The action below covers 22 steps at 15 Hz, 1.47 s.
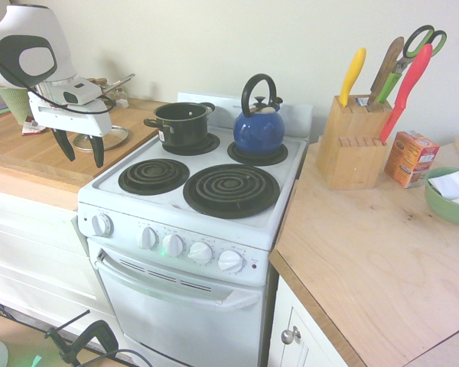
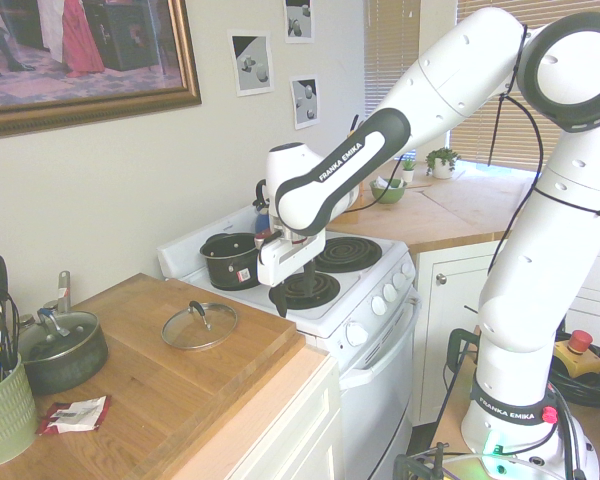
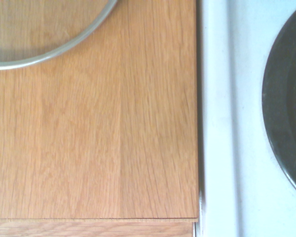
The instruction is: Cover the lid of the pot
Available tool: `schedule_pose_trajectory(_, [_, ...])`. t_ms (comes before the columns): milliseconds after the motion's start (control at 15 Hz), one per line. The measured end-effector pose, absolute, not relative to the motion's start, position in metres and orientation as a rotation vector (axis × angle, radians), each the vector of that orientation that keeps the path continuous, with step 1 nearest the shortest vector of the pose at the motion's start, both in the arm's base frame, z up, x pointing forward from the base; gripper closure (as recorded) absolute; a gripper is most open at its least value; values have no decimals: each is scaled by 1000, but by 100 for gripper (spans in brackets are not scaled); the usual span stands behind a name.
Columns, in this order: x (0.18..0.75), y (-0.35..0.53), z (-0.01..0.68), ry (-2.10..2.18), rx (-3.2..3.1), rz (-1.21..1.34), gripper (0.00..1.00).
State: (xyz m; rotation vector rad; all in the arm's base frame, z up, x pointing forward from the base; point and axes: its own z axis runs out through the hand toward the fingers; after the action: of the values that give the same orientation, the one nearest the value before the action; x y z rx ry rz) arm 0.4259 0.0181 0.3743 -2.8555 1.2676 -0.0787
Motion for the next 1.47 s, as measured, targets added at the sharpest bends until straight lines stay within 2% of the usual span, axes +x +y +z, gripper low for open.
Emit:
schedule_pose_trajectory(333, [435,40,389,1287,-2826,-113,0])
schedule_pose_trajectory(667, [492,73,435,1339,-2739,-229,0])
schedule_pose_trajectory(1067, [593,117,428,1416,-2724,-218,0])
schedule_pose_trajectory(1400, [629,129,387,1533,-2747,-121,0])
schedule_pose_trajectory(1467, [629,130,380,1541,-2755,-104,100])
